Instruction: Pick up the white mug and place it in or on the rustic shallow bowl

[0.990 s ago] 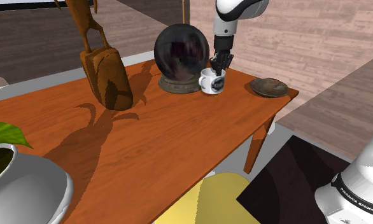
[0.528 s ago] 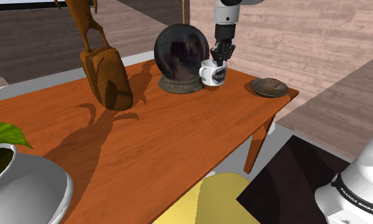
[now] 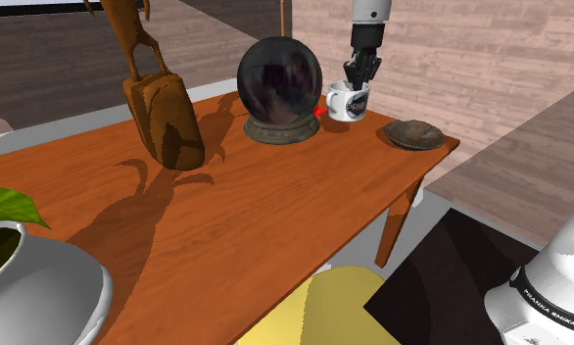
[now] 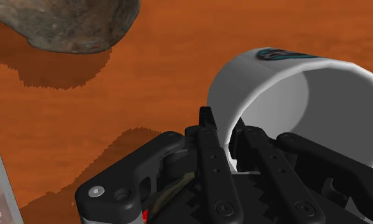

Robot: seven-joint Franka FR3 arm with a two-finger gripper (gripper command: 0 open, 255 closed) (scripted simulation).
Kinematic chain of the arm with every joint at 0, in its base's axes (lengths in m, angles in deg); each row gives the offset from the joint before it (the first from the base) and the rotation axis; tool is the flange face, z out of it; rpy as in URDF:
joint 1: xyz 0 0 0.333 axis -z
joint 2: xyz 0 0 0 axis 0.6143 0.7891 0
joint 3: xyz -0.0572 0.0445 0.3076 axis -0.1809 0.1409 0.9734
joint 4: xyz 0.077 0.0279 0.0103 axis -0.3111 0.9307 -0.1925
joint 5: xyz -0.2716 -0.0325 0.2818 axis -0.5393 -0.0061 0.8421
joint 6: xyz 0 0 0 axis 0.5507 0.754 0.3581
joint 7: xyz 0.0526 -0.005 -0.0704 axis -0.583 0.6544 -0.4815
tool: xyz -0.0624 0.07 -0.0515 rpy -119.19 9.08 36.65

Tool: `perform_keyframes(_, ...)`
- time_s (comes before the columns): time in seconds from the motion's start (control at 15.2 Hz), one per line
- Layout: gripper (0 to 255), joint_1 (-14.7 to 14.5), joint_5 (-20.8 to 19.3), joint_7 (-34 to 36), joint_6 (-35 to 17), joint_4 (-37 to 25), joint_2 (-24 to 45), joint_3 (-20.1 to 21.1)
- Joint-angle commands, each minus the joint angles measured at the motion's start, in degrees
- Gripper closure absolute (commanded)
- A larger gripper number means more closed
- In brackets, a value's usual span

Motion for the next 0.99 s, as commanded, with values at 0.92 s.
perform_keyframes(0.92,255,9.2,-4.6,-19.4,1.4,10.4,-11.6,-11.5)
